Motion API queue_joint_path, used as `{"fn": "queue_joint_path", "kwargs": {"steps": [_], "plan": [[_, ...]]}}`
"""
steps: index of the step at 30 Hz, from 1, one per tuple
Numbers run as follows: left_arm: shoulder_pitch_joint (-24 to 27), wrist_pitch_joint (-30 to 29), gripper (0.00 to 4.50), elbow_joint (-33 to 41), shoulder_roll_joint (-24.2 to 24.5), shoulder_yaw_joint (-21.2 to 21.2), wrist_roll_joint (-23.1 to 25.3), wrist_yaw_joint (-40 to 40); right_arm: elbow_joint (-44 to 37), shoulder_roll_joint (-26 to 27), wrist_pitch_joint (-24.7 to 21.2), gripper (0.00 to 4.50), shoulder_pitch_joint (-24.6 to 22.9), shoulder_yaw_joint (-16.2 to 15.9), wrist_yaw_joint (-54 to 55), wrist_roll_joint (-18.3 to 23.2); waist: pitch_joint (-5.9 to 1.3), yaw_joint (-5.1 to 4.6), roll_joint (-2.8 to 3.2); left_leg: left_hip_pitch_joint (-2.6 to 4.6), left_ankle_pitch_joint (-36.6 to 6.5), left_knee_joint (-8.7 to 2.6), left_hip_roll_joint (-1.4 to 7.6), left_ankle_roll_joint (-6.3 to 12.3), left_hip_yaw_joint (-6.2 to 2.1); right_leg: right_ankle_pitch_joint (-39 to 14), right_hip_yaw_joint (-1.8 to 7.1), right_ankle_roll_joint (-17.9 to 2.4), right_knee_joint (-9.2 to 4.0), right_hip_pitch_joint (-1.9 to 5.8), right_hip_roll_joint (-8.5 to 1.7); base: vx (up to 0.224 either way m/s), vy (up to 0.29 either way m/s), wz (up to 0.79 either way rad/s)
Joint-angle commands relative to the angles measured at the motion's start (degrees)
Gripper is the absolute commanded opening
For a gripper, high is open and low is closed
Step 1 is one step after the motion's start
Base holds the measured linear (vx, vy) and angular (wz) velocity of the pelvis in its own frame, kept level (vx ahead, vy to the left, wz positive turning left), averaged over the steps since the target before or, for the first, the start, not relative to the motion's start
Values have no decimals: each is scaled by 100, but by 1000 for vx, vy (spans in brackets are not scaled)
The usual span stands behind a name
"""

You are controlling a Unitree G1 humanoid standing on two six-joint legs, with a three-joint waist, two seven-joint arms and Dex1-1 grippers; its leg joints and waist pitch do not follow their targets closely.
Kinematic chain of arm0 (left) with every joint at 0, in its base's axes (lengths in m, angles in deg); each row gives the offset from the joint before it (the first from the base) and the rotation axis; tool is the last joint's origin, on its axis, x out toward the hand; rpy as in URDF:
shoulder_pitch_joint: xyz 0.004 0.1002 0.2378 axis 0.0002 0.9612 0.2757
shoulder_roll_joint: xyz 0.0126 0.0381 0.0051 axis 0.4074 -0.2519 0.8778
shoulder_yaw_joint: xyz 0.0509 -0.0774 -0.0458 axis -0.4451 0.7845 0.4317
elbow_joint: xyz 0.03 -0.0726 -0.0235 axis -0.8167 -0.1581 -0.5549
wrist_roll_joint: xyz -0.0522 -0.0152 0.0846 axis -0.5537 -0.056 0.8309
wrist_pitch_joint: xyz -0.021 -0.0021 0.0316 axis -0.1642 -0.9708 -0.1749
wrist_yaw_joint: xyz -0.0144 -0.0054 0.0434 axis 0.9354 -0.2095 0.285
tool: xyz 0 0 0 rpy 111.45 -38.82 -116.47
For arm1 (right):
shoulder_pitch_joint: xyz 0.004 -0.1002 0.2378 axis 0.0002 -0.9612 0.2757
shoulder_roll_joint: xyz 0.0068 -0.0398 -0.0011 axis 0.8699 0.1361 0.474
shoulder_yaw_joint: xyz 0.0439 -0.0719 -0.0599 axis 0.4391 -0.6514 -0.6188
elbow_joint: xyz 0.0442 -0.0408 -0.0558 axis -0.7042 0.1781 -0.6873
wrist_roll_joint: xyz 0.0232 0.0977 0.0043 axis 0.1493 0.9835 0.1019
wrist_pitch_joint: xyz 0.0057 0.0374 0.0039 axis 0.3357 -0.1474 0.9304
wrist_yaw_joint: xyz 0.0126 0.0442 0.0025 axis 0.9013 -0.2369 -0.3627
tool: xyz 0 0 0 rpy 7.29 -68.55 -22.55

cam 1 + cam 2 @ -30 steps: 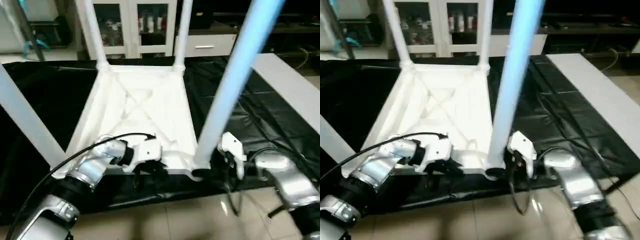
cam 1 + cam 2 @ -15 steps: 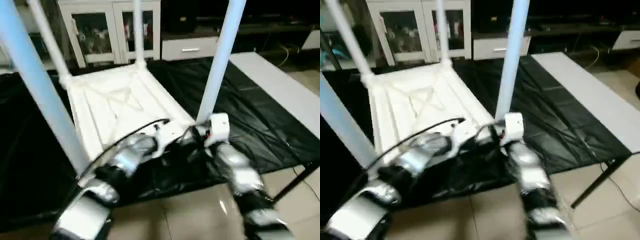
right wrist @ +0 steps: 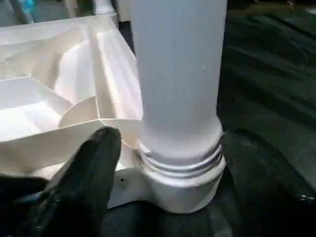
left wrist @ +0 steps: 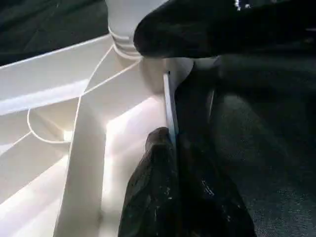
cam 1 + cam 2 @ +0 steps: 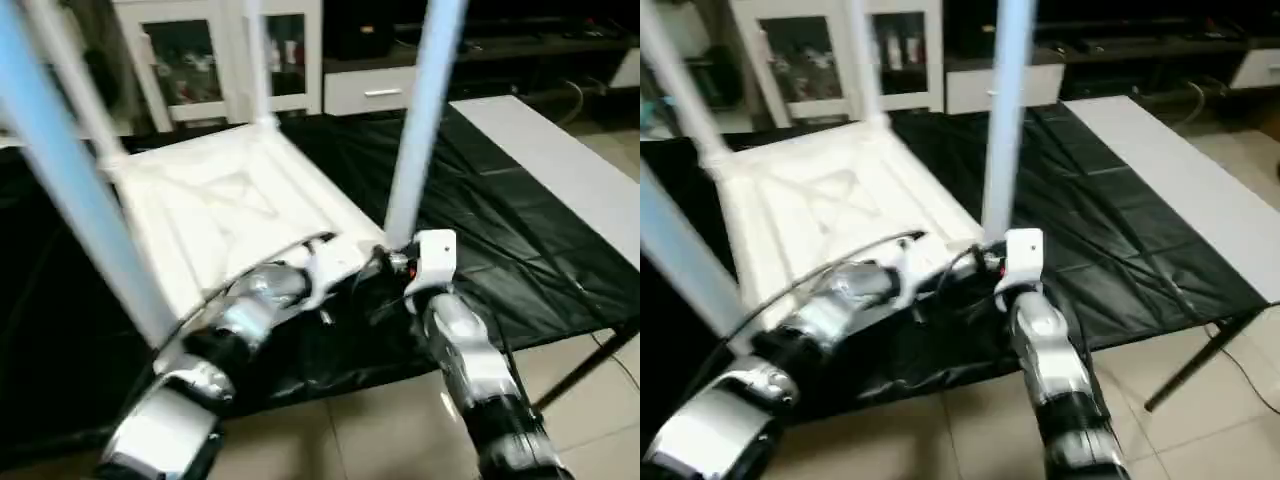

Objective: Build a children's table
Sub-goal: Rotate leg to tighten

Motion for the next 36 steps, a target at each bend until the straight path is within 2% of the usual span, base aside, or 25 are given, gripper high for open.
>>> {"fn": "queue_joint_path", "kwargs": {"steps": [1,2,3,4,5,6,7,8,10,12,14,15,17,19,22,25,29,30,31,32,33,36], "plan": [[305,263,0,106,110,1,-272,454,-771,-363,-271,385,-220,118,-491,271,-259,81,-138,61,-1444,-384,140,454,-13,-1773,84,-954,-392,170,-43,66,-18,8],[350,283,0,145,191,-19,-283,614,-1007,-536,-389,394,-362,146,-766,382,-269,115,-149,51,-1220,-360,154,590,1,-1298,94,-1077,-332,188,-30,66,-18,8],[419,347,0,220,306,-58,-328,912,-1326,-800,-558,401,-558,145,-1205,535,-262,130,-128,41,-1123,-358,142,666,15,-1148,92,-1115,-327,202,-18,79,-8,8],[464,339,0,284,387,-79,-362,1105,-1540,-1014,-638,401,-696,102,-1540,606,-274,161,-143,24,-994,-336,149,737,11,-961,90,-1132,-296,235,-25,84,1,3],[489,327,0,321,428,-85,-377,1204,-1667,-1131,-680,421,-775,68,-1715,631,-278,201,-116,41,-822,-311,155,827,26,-677,87,-1226,-261,216,-14,84,1,3],[494,325,0,327,435,-86,-379,1221,-1690,-1152,-687,430,-789,62,-1745,635,-293,193,-113,12,-712,-301,150,854,25,-468,80,-1316,-215,243,-13,81,1,-1],[540,339,0,400,522,-127,-407,1445,-1920,-1388,-782,436,-932,-19,-2097,711,-299,204,-108,10,-662,-279,141,864,28,-329,73,-1354,-195,255,-6,63,0,-3],[591,323,0,487,605,-155,-431,1660,-2151,-1627,-874,442,-1075,-101,-2431,797,-300,200,-102,24,-644,-271,148,868,37,-255,82,-1394,-191,241,-10,63,0,-3],[689,332,0,674,785,-250,-483,2112,-2573,-2093,-1062,447,-1339,-270,-3006,934,-303,219,-111,37,-470,-243,153,957,43,85,85,-1513,-152,267,-6,0,0,0],[826,236,0,978,1066,-463,-572,2885,-2998,-2604,-1367,447,-1610,-455,-3792,1249,-285,248,-101,48,-644,-261,167,963,40,-133,83,-1518,-172,285,-20,0,0,0],[858,232,0,1051,1130,-517,-593,3066,-3086,-2695,-1462,447,-1660,-481,-3945,1339,-264,261,-91,48,-836,-288,192,905,39,-422,98,-1499,-195,269,-41,0,0,0],[903,172,0,1177,1218,-587,-635,3309,-3211,-2813,-1598,447,-1714,-511,-4154,1458,-252,256,-73,67,-1013,-309,195,784,42,-626,95,-1502,-215,242,-27,0,0,0],[949,61,0,1421,1389,-768,-644,3707,-3370,-3064,-1858,447,-1715,-682,-4717,1610,-232,285,-99,92,-1329,-339,218,577,39,-965,105,-1433,-230,229,-27,0,0,0],[939,49,0,1497,1457,-873,-532,3808,-3331,-3115,-1854,447,-1613,-760,-4870,1565,-211,309,-117,110,-1485,-354,231,443,45,-1211,118,-1374,-252,196,-38,0,0,0],[938,-31,0,1606,1540,-979,-421,3877,-3262,-3159,-1858,447,-1456,-837,-4922,1536,-207,292,-115,106,-1663,-382,217,240,28,-1464,122,-1241,-271,192,-41,0,0,0],[937,-79,0,1661,1587,-1026,-356,3908,-3181,-3168,-1867,447,-1307,-913,-5005,1474,-214,278,-129,98,-1628,-381,211,172,20,-1399,124,-1195,-259,201,-41,0,0,0],[942,-136,0,1720,1623,-1045,-329,3935,-2909,-3107,-1823,447,-998,-1139,-5210,1332,-239,284,-136,98,-1368,-346,199,211,27,-1027,118,-1288,-210,217,-34,0,0,0],[942,-136,0,1720,1623,-1045,-329,3935,-2909,-3107,-1823,447,-998,-1139,-5210,1332,-248,280,-135,82,-1246,-337,192,258,28,-848,110,-1343,-189,235,-30,0,0,0],[943,-158,0,1739,1637,-1058,-325,3942,-2752,-3051,-1740,447,-876,-1213,-5248,1236,-260,293,-130,100,-1173,-319,194,280,35,-725,110,-1374,-175,228,-31,0,0,0],[944,-176,0,1755,1647,-1071,-330,3941,-2672,-3016,-1712,447,-819,-1232,-5258,1207,-273,295,-140,93,-928,-291,183,369,45,-379,102,-1485,-137,243,-20,0,0,0],[944,-176,0,1755,1647,-1071,-330,3941,-2672,-3016,-1712,418,-819,-1232,-5258,1207,-275,291,-137,88,-863,-286,181,398,42,-301,100,-1522,-123,247,-19,0,0,0],[960,-233,0,1814,1663,-1095,-324,3934,-2352,-2884,-1580,410,-598,-1342,-5285,1085,-272,306,-158,88,-826,-277,182,472,52,-320,93,-1586,-123,253,-27,0,0,0]]}}
